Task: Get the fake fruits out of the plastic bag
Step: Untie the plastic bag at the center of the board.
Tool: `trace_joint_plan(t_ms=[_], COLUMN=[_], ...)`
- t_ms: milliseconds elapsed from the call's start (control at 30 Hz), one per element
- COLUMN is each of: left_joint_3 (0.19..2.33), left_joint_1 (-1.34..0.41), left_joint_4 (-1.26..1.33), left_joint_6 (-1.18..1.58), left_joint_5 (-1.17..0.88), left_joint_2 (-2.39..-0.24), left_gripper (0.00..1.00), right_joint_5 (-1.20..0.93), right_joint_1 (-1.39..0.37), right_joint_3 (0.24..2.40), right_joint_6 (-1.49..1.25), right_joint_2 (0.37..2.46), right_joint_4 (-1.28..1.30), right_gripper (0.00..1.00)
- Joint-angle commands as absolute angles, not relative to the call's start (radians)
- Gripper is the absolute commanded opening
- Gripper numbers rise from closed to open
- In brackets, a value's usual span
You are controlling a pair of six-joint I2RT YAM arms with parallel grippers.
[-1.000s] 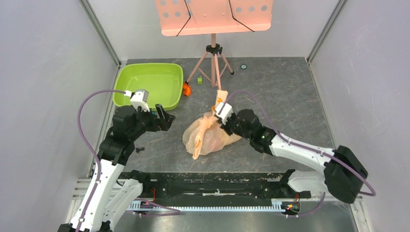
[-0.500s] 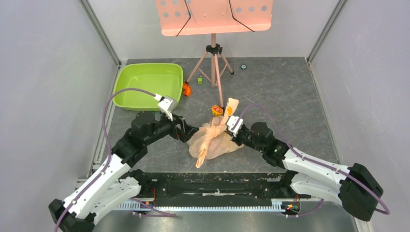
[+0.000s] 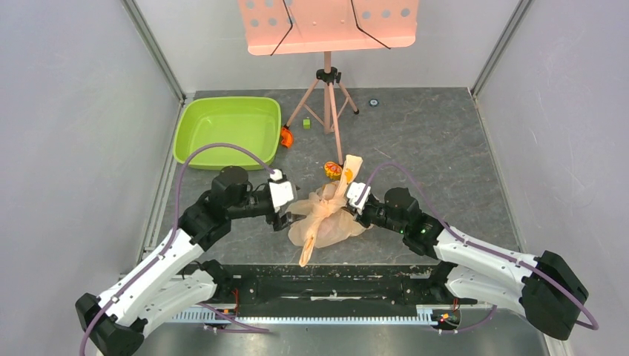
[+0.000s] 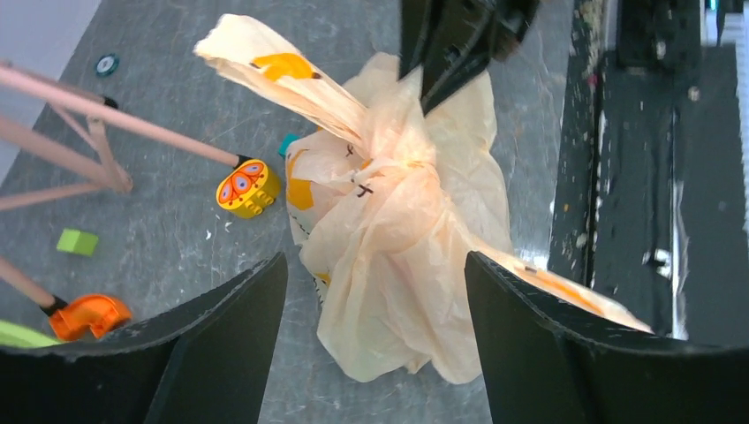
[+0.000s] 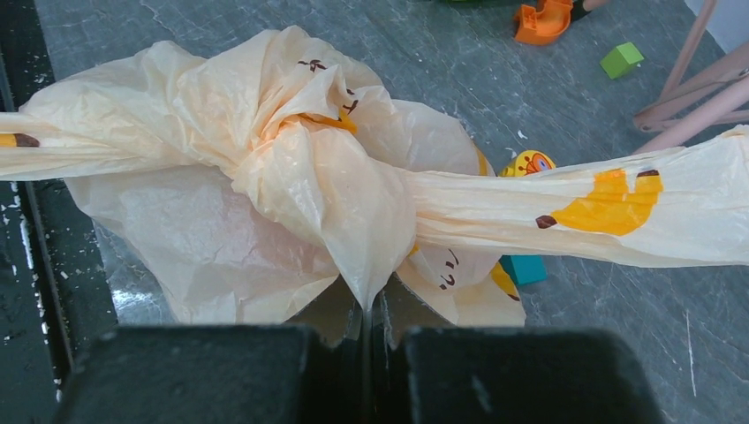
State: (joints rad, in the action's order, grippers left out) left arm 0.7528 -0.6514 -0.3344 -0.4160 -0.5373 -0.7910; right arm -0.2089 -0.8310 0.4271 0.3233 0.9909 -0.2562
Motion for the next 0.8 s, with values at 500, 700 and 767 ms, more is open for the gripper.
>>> trace_joint_plan(t_ms=[500,700,767], left_joint_3=[0.876,0.894,0.897], left_joint_1=[-0.708,-0.721,-0.724], left_joint_4=[-0.512,-0.509,-0.509], left_joint_6=[-0.872,-0.813,-0.796], left_joint_5=[-0.706,-0.741,-0.740], left_joint_2=[-1.015,-1.070,-1.085], left_gripper=[0.87,0.85,0.82], right_joint_5=[-0.331,-0.326,-0.325], right_joint_1=[-0.832,-0.833,-0.833], right_joint_3=[0.456,0.454,0.453], right_joint_6=[0.350,0.347,0.347], right_joint_2=[0.985,0.984,0.983], right_joint_4=[-0.284,-0.289,-0.291], right_gripper=[0.00,0.00,0.00])
